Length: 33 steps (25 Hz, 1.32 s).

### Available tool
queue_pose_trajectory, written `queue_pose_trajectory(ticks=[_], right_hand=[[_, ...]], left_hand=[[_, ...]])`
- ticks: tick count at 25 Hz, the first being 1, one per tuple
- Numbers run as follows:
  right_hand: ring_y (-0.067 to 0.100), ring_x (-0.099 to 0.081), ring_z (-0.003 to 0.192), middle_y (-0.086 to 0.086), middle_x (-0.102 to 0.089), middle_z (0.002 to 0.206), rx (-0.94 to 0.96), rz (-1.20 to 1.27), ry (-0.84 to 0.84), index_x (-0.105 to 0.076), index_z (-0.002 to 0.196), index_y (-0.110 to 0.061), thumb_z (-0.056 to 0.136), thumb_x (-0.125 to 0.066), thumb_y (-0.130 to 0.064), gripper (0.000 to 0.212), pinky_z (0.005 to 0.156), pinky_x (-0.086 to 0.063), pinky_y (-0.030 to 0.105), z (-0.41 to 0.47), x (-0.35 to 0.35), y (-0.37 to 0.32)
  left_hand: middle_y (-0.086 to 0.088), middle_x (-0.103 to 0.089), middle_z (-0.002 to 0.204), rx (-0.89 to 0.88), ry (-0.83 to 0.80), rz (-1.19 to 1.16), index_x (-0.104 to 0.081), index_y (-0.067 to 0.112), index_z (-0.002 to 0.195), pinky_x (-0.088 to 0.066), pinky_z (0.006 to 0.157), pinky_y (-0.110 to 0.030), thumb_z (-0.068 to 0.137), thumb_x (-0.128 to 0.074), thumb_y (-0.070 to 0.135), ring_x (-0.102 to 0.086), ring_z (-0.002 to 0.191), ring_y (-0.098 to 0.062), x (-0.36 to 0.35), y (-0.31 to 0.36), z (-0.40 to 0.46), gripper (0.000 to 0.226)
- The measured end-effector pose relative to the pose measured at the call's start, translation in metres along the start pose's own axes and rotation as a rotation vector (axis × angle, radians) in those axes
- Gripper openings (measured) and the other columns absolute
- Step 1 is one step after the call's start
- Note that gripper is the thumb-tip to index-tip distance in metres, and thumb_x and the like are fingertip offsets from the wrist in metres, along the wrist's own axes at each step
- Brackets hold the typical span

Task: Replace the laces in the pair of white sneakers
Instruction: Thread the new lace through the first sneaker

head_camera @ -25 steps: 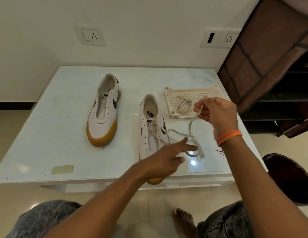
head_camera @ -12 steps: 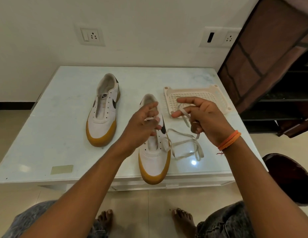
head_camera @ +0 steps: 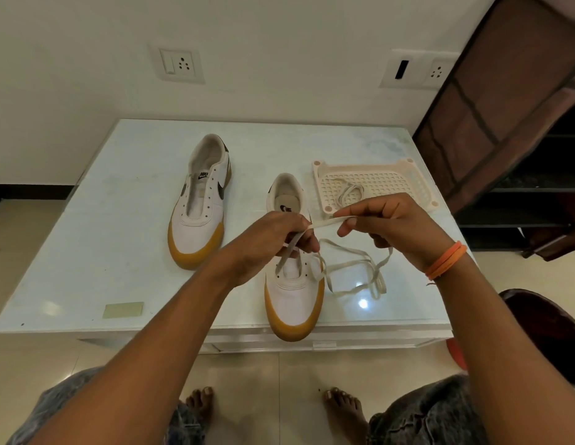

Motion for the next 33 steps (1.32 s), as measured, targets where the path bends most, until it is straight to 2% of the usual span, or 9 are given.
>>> queue_pose_trajectory(ticks=[6,11,13,16,18,23,26,30,33], right_hand=[[0.001,-0.057,0.059,0.004,-0.072,0.083,-0.115,-0.363,0.234,-0.074,0.094,-0.011,0.093,-0.062,-0.018,0.014,0.061,-0.05,0.018,-0.003,0.054,0.029],[0.032,-0.061,0.093,0.014,-0.067,0.105,-0.266,-0.574,0.603,-0.074,0.102,-0.011,0.093,-0.061,-0.027,0.022,0.09,-0.051,0.039,-0.015,0.112,0.056],[0.031,-0.062,0.084,0.014,-0.068,0.101,-0.333,-0.486,0.757,-0.073,0.107,-0.012,0.094,-0.057,-0.024,0.024,0.08,-0.054,0.041,-0.03,0.133,0.058],[0.021,-0.063,0.064,0.008,-0.068,0.085,-0.293,0.017,0.898,-0.071,0.105,-0.012,0.094,-0.05,-0.015,0.024,0.056,-0.055,0.032,-0.043,0.139,0.062],[0.02,-0.069,0.078,0.007,-0.07,0.096,-0.247,0.059,0.957,-0.07,0.105,-0.014,0.095,-0.05,-0.017,0.023,0.063,-0.06,0.037,-0.044,0.14,0.056],[0.034,-0.063,0.108,0.018,-0.061,0.127,-0.487,-0.285,0.578,-0.064,0.121,-0.007,0.091,-0.059,-0.013,0.031,0.091,-0.053,0.047,-0.023,0.108,0.077],[0.027,-0.045,0.131,0.012,-0.05,0.141,-0.289,-0.556,0.381,-0.054,0.135,-0.01,0.086,-0.06,-0.001,0.049,0.109,-0.033,0.028,-0.007,0.055,0.042],[0.017,-0.068,0.101,0.007,-0.072,0.108,-0.069,0.044,0.005,-0.063,0.123,-0.017,0.092,-0.064,-0.016,0.032,0.088,-0.054,0.027,0.002,-0.044,0.002],[0.017,-0.072,0.074,0.01,-0.075,0.083,-0.012,-0.06,-0.076,-0.074,0.102,-0.015,0.088,-0.068,-0.01,0.016,0.073,-0.06,0.032,0.0,-0.067,0.002]], left_hand=[[0.002,-0.041,0.064,0.029,-0.063,-0.068,-0.059,0.007,0.093,-0.037,0.054,-0.025,0.102,-0.044,0.031,-0.037,0.054,-0.01,0.011,0.0,-0.005,0.03],[0.003,-0.053,0.065,0.042,-0.004,0.11,-0.066,0.006,0.1,-0.035,0.053,-0.019,0.098,-0.054,0.027,-0.04,0.055,-0.006,0.028,-0.006,-0.005,0.024],[0.004,-0.056,0.063,0.043,0.072,0.141,-0.068,0.008,0.097,-0.036,0.052,-0.019,0.097,-0.056,0.025,-0.041,0.056,-0.007,0.039,-0.006,-0.004,0.02],[0.004,-0.06,0.062,0.036,0.177,0.197,-0.069,0.011,0.093,-0.037,0.048,-0.014,0.096,-0.057,0.022,-0.043,0.047,-0.001,0.05,-0.007,-0.004,0.017],[0.002,-0.064,0.068,0.052,0.2,0.251,-0.069,0.012,0.095,-0.037,0.05,-0.013,0.097,-0.056,0.02,-0.046,0.044,0.003,0.048,-0.011,-0.001,0.015],[0.0,-0.066,0.093,0.143,0.187,0.264,-0.068,0.009,0.105,-0.039,0.058,-0.017,0.093,-0.042,-0.004,-0.047,0.063,-0.004,0.037,-0.023,0.005,0.031],[-0.002,-0.072,0.095,0.091,0.087,0.264,-0.066,0.01,0.107,-0.04,0.051,-0.011,0.094,-0.042,-0.006,-0.053,0.056,0.001,0.022,-0.017,0.004,0.032],[-0.006,-0.075,0.091,0.022,-0.013,0.186,-0.062,0.008,0.108,-0.054,0.06,-0.022,0.095,-0.055,0.002,-0.064,0.065,-0.013,0.006,-0.012,0.001,0.016],[-0.016,-0.074,0.08,0.054,0.125,0.072,-0.063,0.002,0.1,-0.059,0.062,-0.029,0.085,-0.071,0.004,-0.071,0.066,-0.024,0.026,-0.013,-0.002,0.017]])
Point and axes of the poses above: each hand's wrist, its own z-axis towards the middle knuckle, its own x-axis out of the back of the hand, y = z × x, the point moved 10 cm from there along z, towards the middle knuckle
